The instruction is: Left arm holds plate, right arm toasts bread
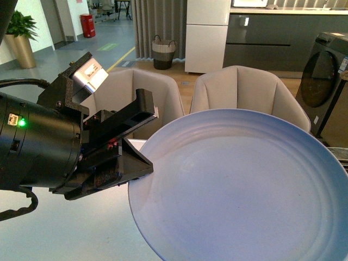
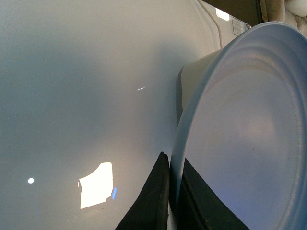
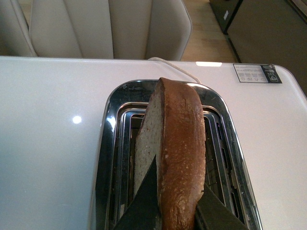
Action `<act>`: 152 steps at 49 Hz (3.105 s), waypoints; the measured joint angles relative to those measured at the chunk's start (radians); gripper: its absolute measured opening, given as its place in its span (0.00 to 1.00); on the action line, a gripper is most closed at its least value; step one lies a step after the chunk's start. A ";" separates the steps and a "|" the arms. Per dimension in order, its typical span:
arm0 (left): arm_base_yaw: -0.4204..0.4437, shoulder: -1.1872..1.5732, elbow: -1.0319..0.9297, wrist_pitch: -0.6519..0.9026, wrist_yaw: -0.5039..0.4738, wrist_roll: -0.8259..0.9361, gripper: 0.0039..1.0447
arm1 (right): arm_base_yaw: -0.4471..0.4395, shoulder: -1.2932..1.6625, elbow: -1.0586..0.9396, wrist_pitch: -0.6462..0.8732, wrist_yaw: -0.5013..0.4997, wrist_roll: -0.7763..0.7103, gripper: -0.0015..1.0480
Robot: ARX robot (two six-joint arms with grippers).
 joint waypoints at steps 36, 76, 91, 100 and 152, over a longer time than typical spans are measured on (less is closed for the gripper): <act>0.000 0.000 0.000 0.000 0.000 0.000 0.03 | -0.011 0.193 -0.011 0.120 -0.049 0.062 0.13; 0.000 0.000 0.000 0.000 0.001 0.000 0.03 | 0.174 -0.438 -0.140 -0.096 0.145 0.144 0.92; 0.000 -0.001 0.000 0.000 0.000 0.000 0.03 | 0.061 -0.537 -0.294 0.185 -0.155 0.013 0.52; 0.000 -0.001 0.000 0.000 0.000 0.000 0.03 | 0.001 -0.632 -0.336 0.126 -0.212 -0.005 0.21; 0.000 -0.001 0.000 0.000 0.003 0.000 0.03 | -0.134 -1.085 -0.387 -0.277 -0.345 -0.011 0.02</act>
